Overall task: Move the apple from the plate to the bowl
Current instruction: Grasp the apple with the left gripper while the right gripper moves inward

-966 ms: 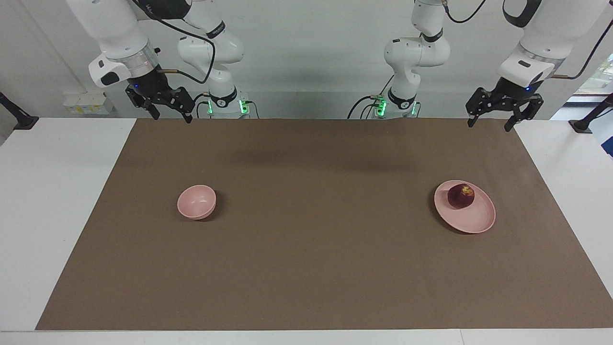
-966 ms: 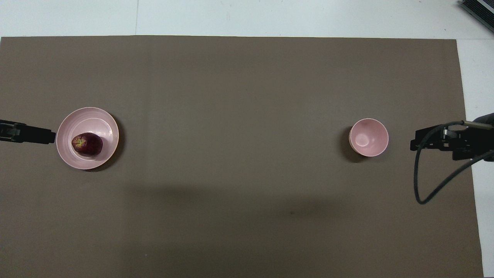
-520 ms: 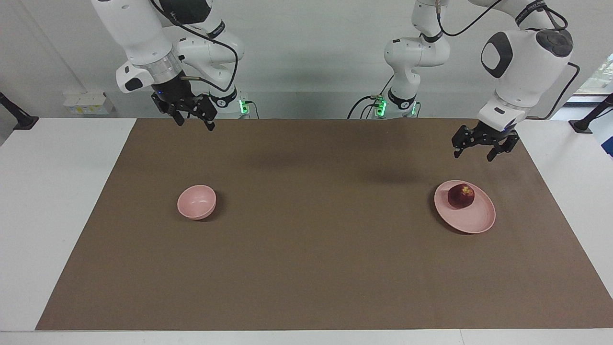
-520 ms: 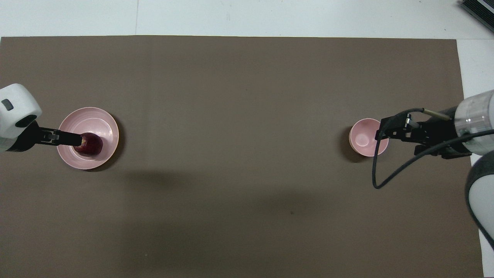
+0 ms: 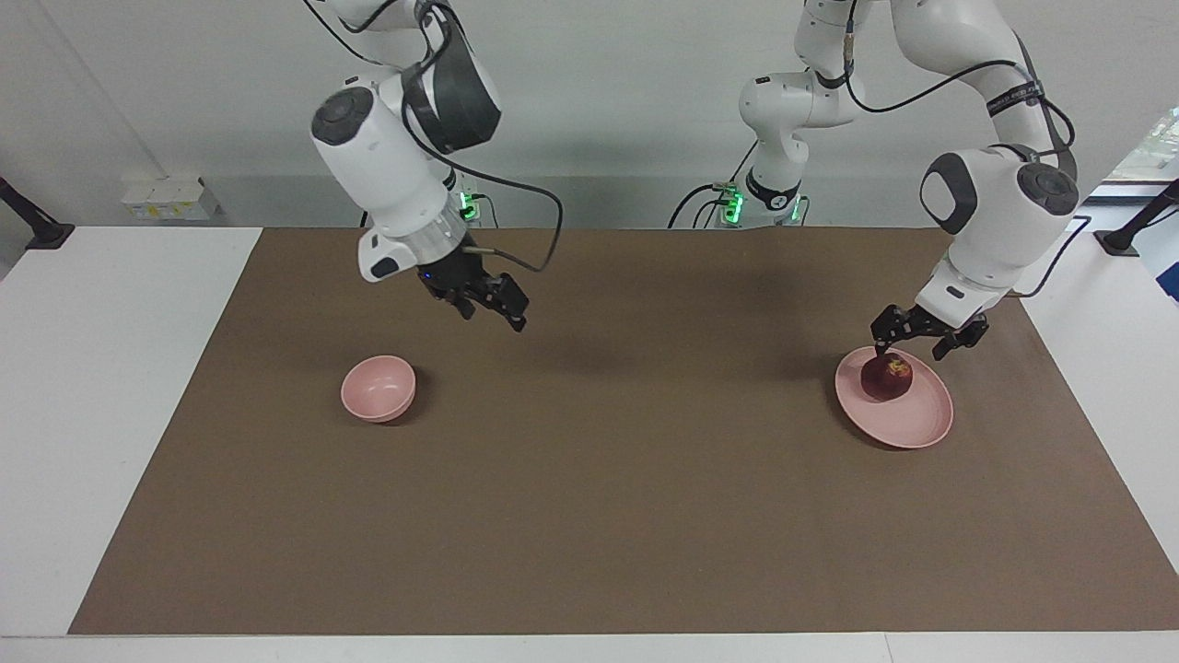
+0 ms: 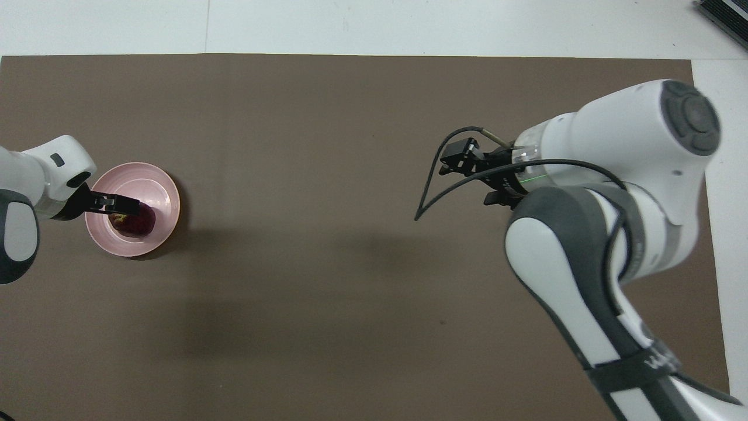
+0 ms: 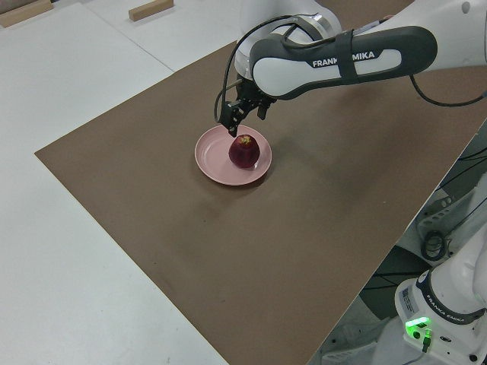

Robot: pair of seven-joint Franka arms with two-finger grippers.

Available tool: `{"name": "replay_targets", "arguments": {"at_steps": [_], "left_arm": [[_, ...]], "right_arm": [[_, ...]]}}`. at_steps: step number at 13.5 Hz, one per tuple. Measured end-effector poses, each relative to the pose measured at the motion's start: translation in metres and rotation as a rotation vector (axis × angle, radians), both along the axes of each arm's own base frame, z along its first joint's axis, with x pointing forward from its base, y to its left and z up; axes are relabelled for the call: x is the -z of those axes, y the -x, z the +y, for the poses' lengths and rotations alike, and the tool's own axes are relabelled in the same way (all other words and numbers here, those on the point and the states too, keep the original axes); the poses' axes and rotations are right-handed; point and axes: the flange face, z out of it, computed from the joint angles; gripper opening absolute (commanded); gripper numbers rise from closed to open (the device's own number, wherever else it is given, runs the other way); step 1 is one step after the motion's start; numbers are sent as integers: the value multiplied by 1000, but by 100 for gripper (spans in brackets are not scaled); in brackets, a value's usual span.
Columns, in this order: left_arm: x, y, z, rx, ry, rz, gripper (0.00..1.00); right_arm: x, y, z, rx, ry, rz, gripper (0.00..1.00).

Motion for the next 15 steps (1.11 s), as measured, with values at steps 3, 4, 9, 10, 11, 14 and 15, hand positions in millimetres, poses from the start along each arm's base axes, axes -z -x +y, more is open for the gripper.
{"name": "replay_targets", "arguments": {"at_steps": [3,4,9,10,11,14,15], "left_arm": [[29,7,0,-1,-2,3,92],[35,9,0,-2,-2,2,81],[38,12,3,9,-3,-5,0],[38,12,3,13,-3,-5,0],[38,11,3,14,-3,-6,0],[30,6,3,26,-6,-32,0],[21,3,3,32,-7,-50,0]], "right_arm": [[19,-4,35,103,-102,15,100],[25,-5,43,115,-111,13,100],[42,-7,69,205,-185,21,100],[42,-9,68,233,-221,33,100],[44,-12,68,267,-259,31,100],[64,-17,86,402,-376,27,100],[74,-18,96,472,-431,28,100]]}}
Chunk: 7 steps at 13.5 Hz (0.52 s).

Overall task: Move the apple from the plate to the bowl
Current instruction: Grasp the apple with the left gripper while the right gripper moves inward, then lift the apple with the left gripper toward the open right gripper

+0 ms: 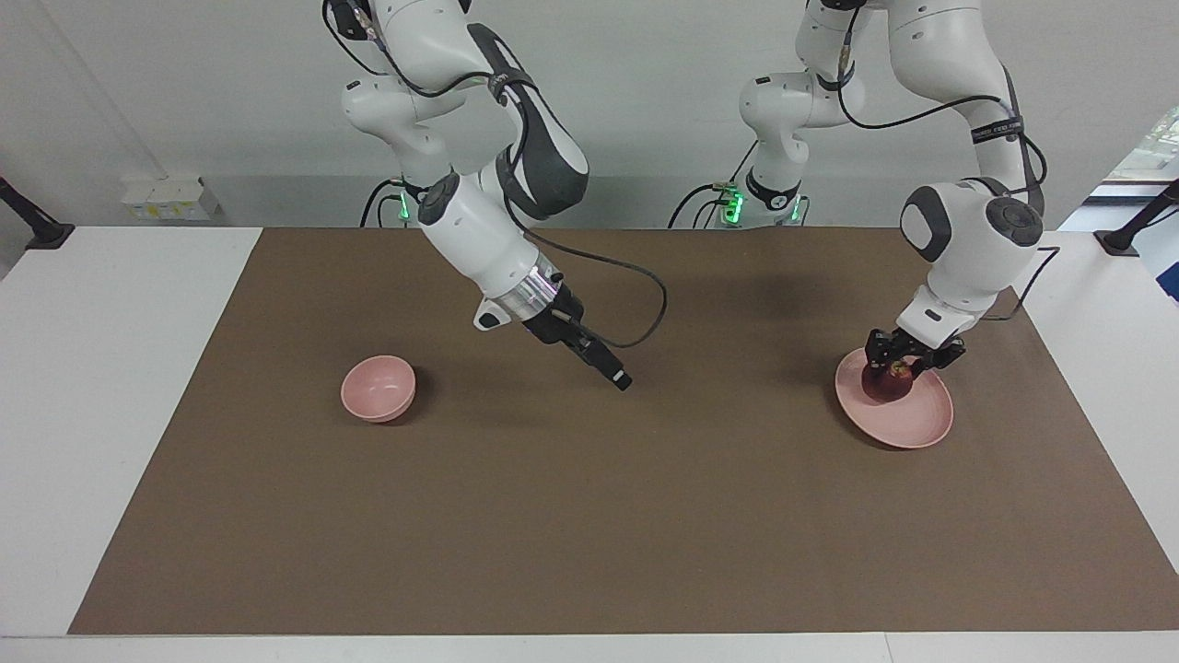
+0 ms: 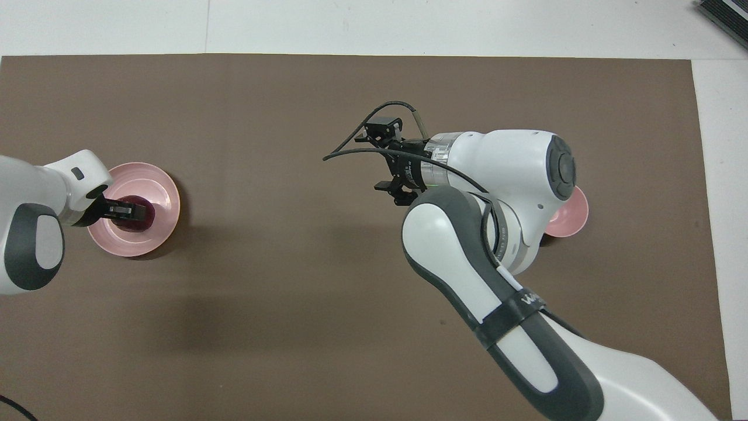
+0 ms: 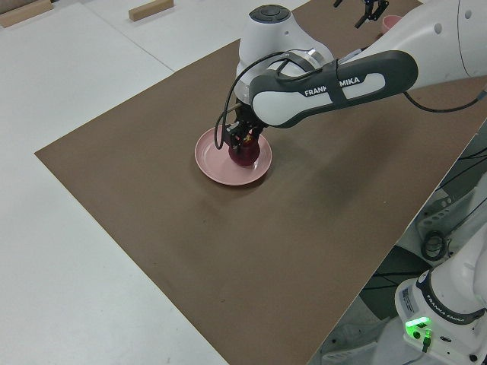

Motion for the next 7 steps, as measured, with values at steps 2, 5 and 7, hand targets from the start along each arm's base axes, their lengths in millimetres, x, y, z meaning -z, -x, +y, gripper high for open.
{"name": "replay_targets", "arguments": {"at_steps": [2,5,7], "left_arm": [[-24,-3,-3,11,0,-41,0],[-62,-3,-23,-21,114,-87,0],[-85,-6,-56,-18,207,-113,0]], "right_arm": [[15,3,16,107,-80,6,100],[15,3,25,219,-221,65,100],[6,-5,25,308,-318,107,100]]}}
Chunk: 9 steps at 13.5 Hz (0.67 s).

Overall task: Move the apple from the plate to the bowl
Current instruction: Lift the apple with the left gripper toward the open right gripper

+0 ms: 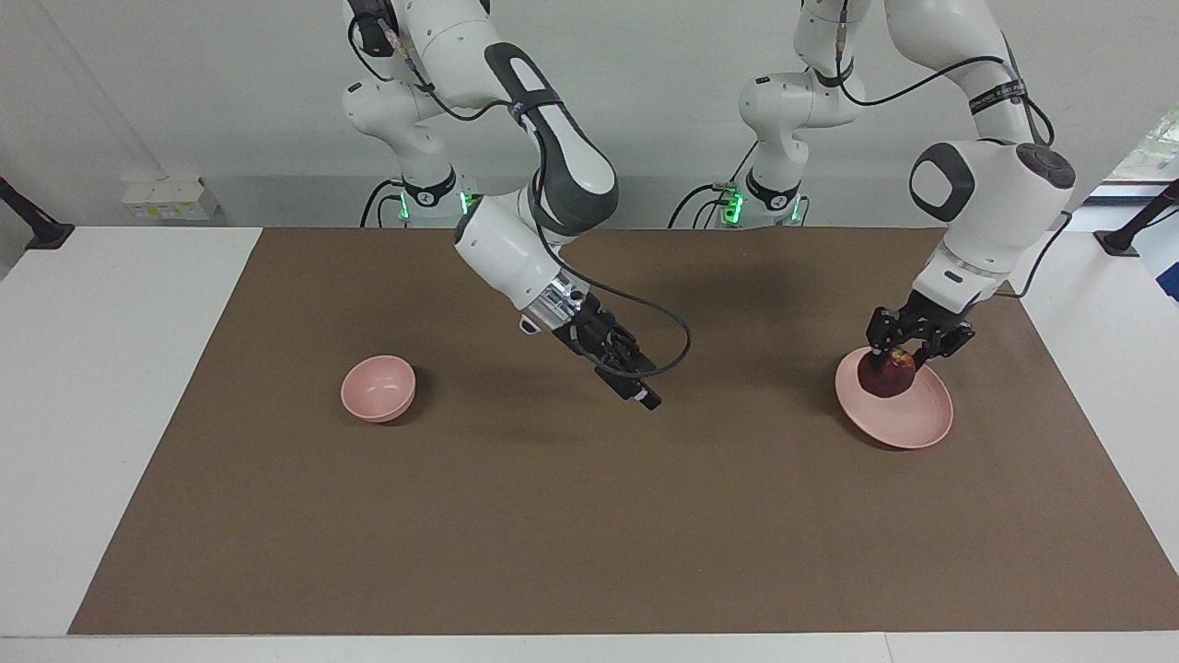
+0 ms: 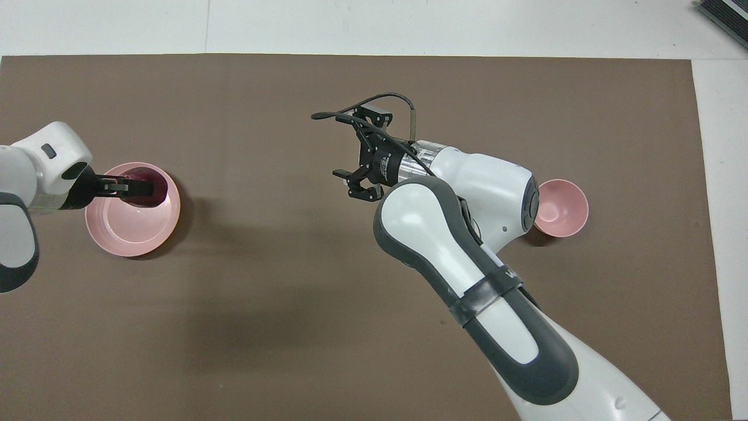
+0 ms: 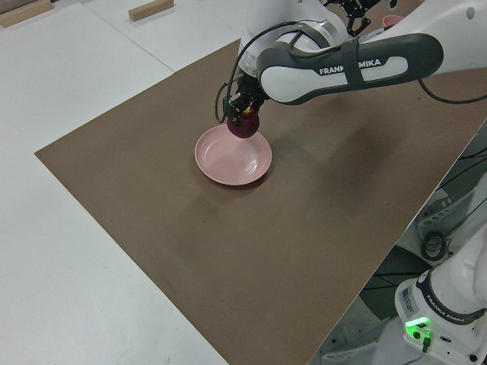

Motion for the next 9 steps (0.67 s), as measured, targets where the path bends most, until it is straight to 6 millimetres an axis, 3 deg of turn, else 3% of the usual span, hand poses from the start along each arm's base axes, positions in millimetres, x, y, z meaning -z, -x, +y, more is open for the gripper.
{"name": "replay_targets", "arguments": {"at_steps": [6,9], "left_arm": [[-36,-4,-142,-26,132,-18,0],[-54,-26,-169,-109,197,-66,0]], "right_arm": [[6,-8,4,150,-159,173,100],[7,-9,3,157,-164,181,100]]}}
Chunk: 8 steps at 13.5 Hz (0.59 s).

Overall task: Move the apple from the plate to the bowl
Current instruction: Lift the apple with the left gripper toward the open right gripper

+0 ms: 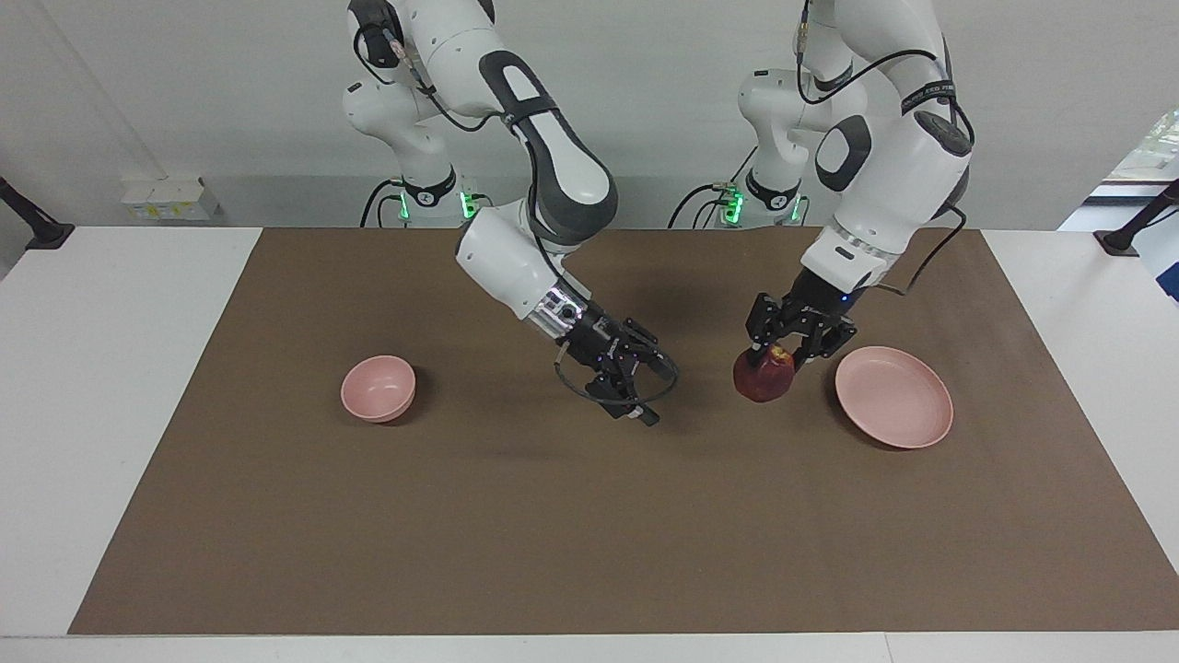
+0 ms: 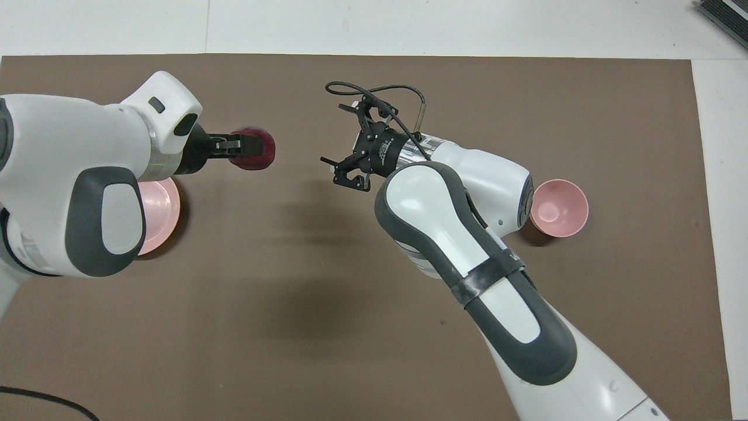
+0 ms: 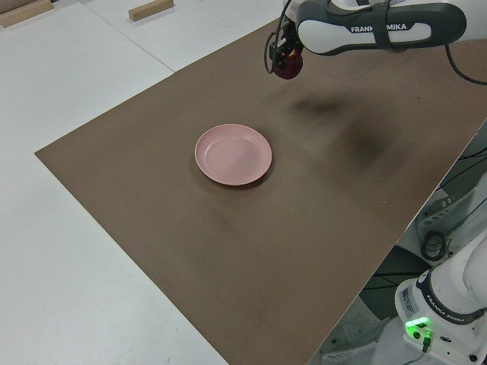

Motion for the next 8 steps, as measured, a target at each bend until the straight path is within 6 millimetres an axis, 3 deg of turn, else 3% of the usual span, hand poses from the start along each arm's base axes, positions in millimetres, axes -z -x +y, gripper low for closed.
{"name": "replay_targets", "arguments": {"at_steps": [3,8], "left_arm": [[-9,-21,-14,-66,65,-42,0],[-17,-49,-55,-88,129,-49,0]], "right_arm": [[-2,-2,-3,4,-2,-2,100],[-9,-4,1,-42,26,-33,100]]}}
